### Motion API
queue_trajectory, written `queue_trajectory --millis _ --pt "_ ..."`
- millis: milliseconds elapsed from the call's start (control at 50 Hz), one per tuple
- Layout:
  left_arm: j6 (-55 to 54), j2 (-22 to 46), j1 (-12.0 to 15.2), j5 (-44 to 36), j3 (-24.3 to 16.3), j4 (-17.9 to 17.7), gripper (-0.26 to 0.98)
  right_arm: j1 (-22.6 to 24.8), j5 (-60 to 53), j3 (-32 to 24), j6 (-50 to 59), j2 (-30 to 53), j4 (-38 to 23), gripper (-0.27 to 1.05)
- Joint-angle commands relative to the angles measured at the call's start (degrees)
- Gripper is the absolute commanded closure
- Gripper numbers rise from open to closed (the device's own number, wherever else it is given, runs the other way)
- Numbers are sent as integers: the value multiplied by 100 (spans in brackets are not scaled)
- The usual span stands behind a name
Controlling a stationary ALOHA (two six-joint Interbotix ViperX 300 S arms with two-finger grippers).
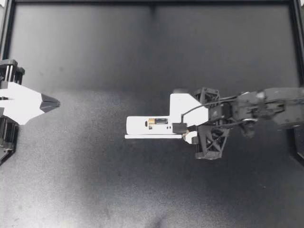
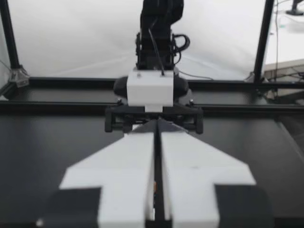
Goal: Place the battery into the slot of the remote controller.
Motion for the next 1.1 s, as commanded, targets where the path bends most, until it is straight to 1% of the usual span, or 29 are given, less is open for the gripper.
queue_trajectory --millis 0,440,560,740,860,980,1080 --pt "0 35 -9 -44 -70 -9 88 -35 0 -158 -9 18 -9 32" --pt "0 44 -9 -53 -70 -9 88 -35 0 -211 -9 290 -9 34" --pt "0 44 -9 -53 -70 0 88 -26 9 -211 -9 299 -9 42" --pt "0 44 -9 -53 -70 -9 88 -26 26 -211 -9 334 0 61" --pt "0 44 -9 -44 -62 -9 88 -35 26 -246 -9 325 -9 70" --pt "-9 185 -9 -18 -70 -9 88 -26 26 -246 9 202 -9 74" --pt "0 536 -9 26 -176 -9 88 -35 -97 -185 18 -35 -9 74"
